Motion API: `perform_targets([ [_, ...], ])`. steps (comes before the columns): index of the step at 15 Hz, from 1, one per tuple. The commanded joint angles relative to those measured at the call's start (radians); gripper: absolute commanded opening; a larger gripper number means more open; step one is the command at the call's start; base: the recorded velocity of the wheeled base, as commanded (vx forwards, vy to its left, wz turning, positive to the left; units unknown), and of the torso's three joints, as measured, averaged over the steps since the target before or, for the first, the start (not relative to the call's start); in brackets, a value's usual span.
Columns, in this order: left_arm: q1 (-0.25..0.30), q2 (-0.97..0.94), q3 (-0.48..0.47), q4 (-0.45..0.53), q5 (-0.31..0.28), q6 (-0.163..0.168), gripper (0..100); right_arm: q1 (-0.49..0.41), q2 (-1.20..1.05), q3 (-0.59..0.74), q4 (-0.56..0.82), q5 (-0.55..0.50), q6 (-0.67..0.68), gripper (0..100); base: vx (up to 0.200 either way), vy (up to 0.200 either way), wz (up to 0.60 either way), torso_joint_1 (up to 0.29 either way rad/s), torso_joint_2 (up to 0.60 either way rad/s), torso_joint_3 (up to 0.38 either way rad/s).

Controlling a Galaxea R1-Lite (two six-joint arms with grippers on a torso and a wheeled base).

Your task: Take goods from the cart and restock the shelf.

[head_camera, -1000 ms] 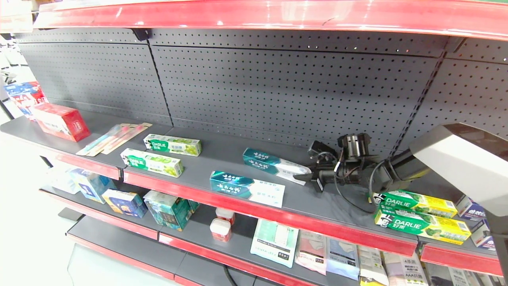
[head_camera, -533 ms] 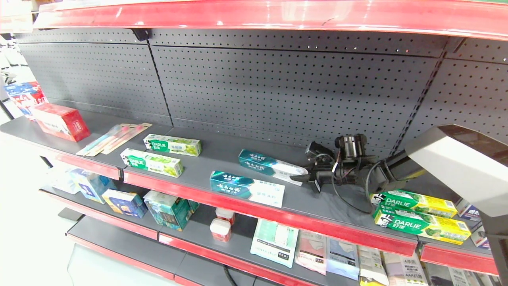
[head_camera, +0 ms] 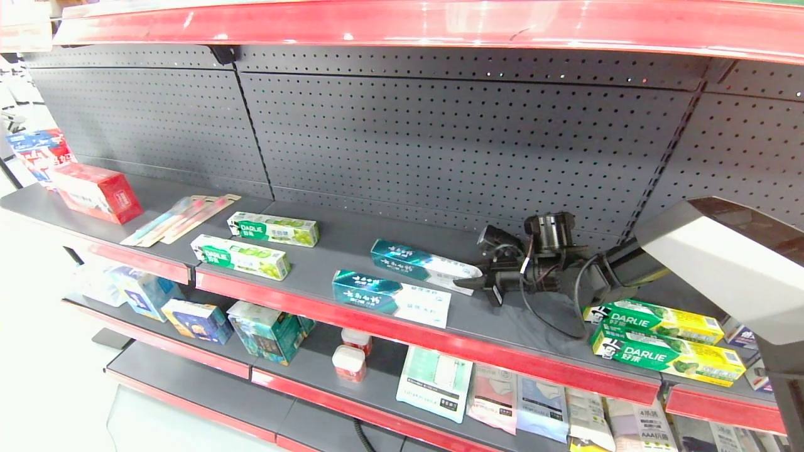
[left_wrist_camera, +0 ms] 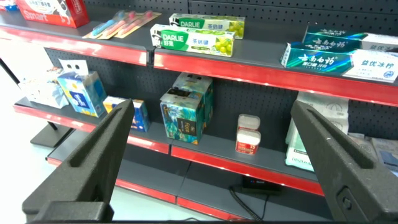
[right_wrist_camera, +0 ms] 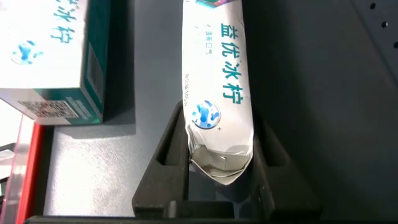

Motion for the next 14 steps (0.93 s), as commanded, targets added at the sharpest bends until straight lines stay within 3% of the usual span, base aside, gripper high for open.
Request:
perform_targets([
  [1, 0.0, 0.0, 0.0, 0.0, 0.0, 0.0, 100, 0.003, -0.004, -0.001, -0.001, -0.003, 0.0, 0, 0.0, 0.0, 0.0, 0.0, 0.0, 0.0],
  [14, 0.0, 0.0, 0.0, 0.0, 0.0, 0.0, 100, 0.012, -0.002, -0.01, 0.005, -0.052, 0.039, 0, 0.0, 0.0, 0.0, 0.0, 0.0, 0.0],
])
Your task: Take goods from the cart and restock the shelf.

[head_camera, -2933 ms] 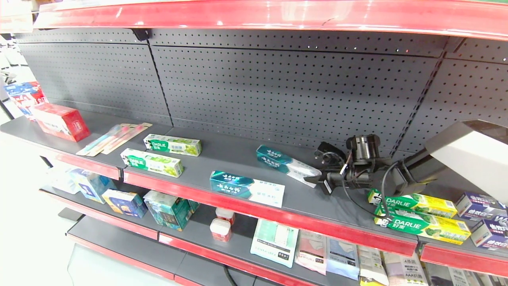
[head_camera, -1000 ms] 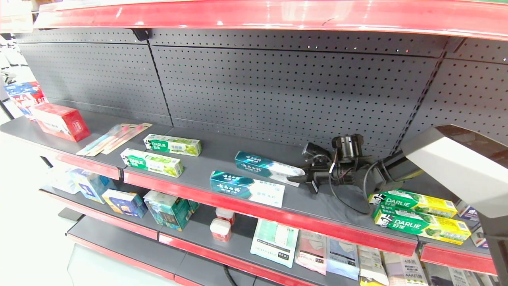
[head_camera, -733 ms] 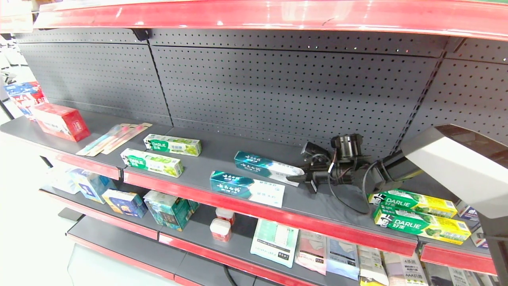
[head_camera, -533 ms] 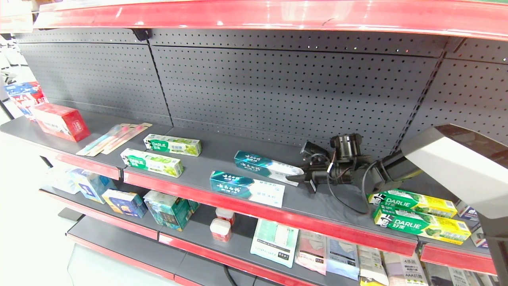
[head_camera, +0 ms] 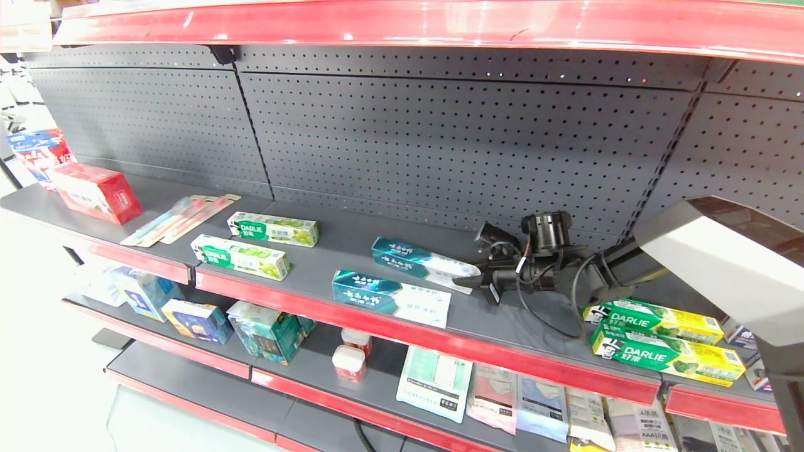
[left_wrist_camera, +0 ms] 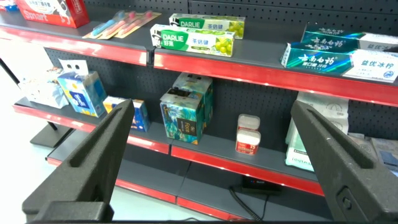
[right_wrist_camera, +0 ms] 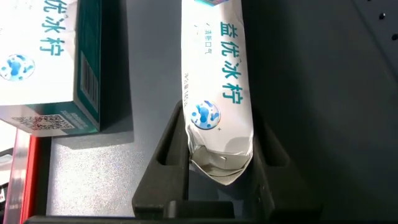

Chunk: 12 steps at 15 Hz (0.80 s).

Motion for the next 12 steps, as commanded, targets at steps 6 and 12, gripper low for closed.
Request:
perform_targets([
  [6, 0.0, 0.0, 0.0, 0.0, 0.0, 0.0, 100, 0.005, 0.014, -0.029, -0.001, 0.012, -0.002, 0, 0.0, 0.0, 0.0, 0.0, 0.0, 0.0],
  [12, 0.0, 0.0, 0.0, 0.0, 0.0, 0.0, 100, 0.002, 0.026, -0.032, -0.001, 0.047, -0.015, 0, 0.0, 0.0, 0.0, 0.0, 0.0, 0.0],
])
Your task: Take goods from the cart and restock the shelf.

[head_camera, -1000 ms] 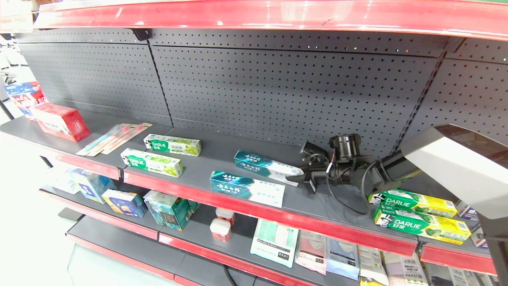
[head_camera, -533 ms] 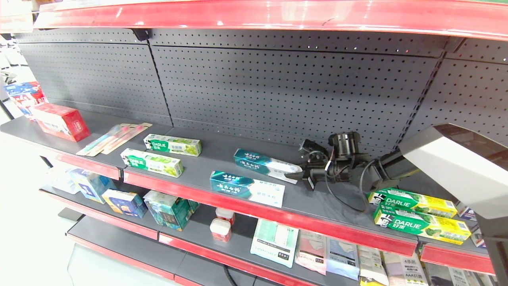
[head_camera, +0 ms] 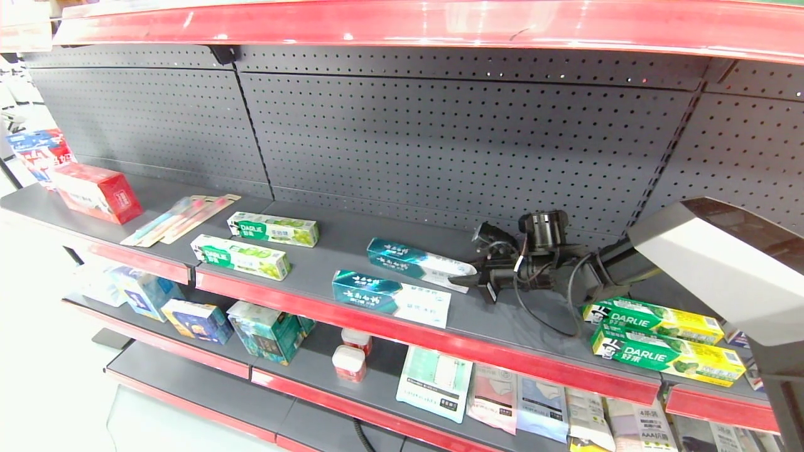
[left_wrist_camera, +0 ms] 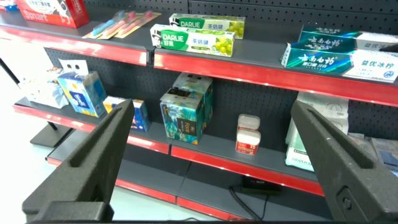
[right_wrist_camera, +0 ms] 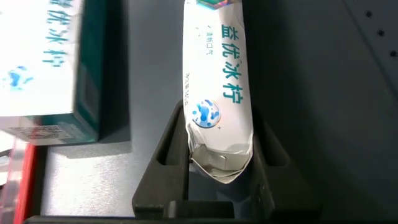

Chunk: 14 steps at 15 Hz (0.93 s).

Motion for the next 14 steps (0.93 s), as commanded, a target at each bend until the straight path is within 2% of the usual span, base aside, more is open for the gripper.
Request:
perform_targets([
  [1, 0.0, 0.0, 0.0, 0.0, 0.0, 0.0, 100, -0.002, 0.008, -0.003, -0.001, 0.002, 0.0, 0, 0.0, 0.0, 0.0, 0.0, 0.0, 0.0],
  [14, 0.0, 0.0, 0.0, 0.0, 0.0, 0.0, 100, -0.006, 0.02, -0.02, -0.001, -0.002, -0.003, 0, 0.0, 0.0, 0.0, 0.0, 0.0, 0.0],
])
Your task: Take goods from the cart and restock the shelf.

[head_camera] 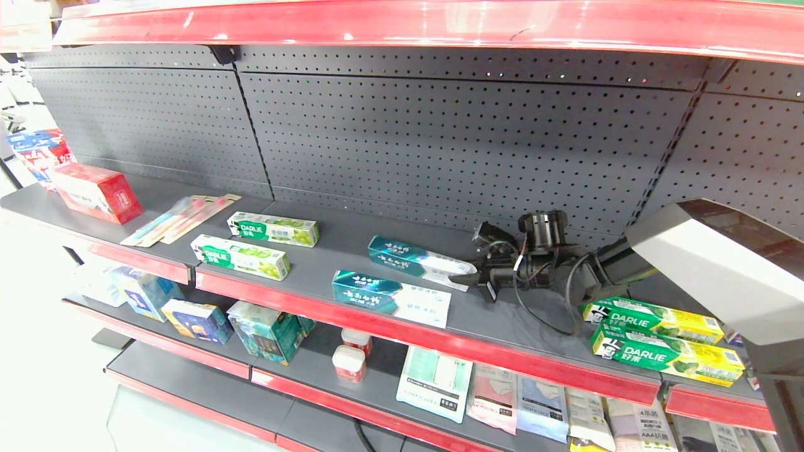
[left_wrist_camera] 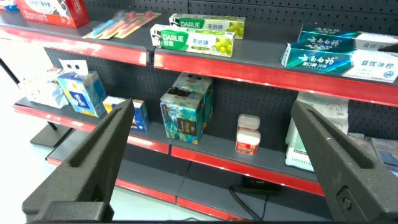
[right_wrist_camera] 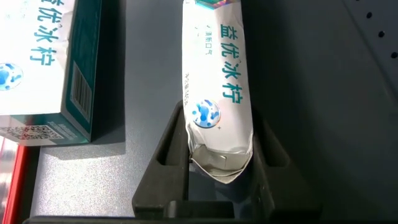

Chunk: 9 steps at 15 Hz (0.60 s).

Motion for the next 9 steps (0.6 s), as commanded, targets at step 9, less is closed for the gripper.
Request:
perform_targets([
  [9, 0.0, 0.0, 0.0, 0.0, 0.001, 0.0, 100, -0.012, -0.014, 0.001, -0.001, -0.009, 0.001, 100, 0.0, 0.0, 0.0, 0.0, 0.0, 0.0],
])
